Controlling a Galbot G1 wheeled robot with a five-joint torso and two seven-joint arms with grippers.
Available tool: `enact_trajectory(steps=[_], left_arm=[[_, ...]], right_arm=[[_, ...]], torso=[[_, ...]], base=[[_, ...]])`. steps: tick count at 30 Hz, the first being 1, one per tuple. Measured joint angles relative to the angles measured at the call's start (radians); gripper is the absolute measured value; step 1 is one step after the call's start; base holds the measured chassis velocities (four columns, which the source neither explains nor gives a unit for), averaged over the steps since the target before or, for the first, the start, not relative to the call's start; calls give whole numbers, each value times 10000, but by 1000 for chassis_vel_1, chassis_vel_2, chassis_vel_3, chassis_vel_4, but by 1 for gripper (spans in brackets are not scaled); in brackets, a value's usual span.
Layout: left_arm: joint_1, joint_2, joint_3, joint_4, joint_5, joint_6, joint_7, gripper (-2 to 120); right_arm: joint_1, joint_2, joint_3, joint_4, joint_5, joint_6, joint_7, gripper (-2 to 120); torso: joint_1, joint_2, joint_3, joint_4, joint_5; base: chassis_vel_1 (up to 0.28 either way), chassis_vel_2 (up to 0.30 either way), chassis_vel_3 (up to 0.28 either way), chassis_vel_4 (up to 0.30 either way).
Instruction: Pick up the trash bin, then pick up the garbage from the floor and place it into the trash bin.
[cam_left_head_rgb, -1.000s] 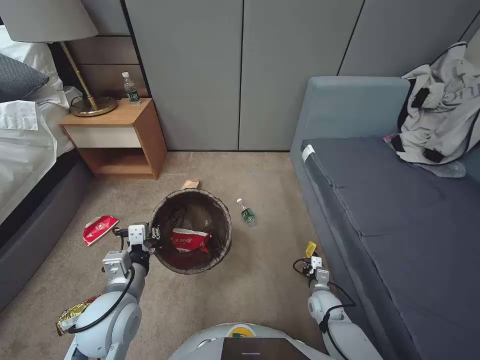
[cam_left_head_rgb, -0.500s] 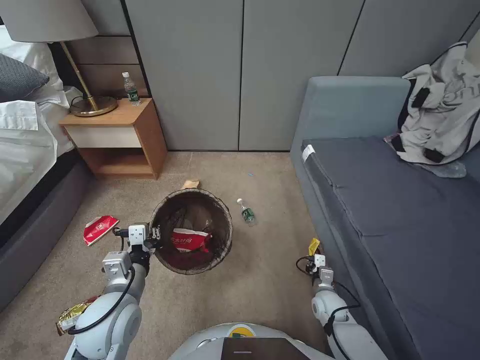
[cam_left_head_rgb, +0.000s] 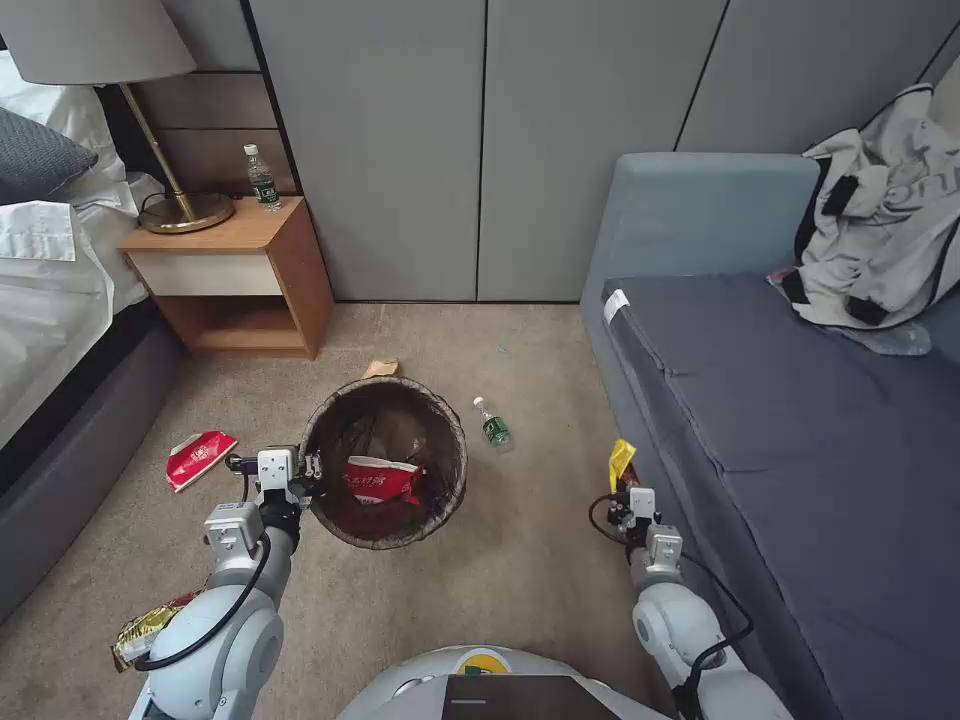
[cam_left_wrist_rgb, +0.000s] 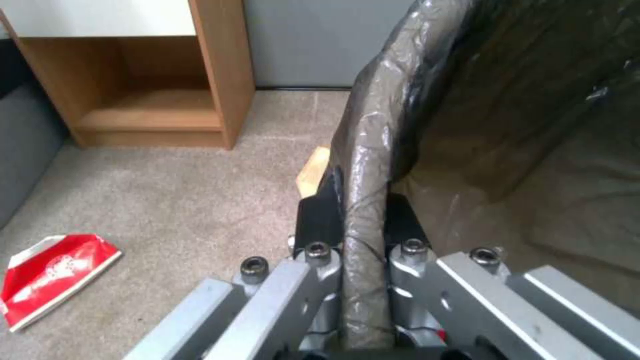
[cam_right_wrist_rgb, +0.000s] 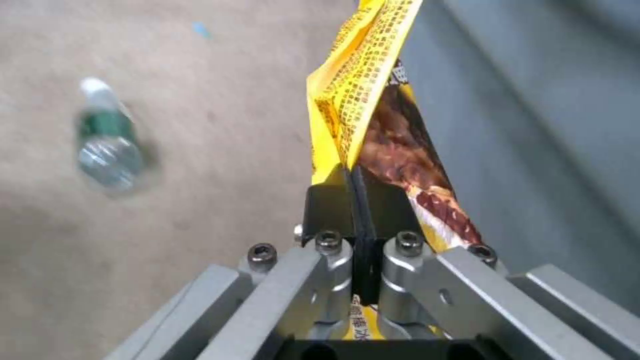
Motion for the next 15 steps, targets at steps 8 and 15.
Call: enact_trajectory(steps=[8,15], left_arm=[[-11,63,-2,11,0,0,15,0],[-31,74,29,85,1,64,46,0]], right_arm=[[-196,-210,-149,2002,52,-478,-57,0],[-49,-703,-363,3356,534,-901,-64,0]], torso=[[0,0,0,0,0],[0,0,0,0,1]], base=[[0,0,0,0],[0,0,0,0]])
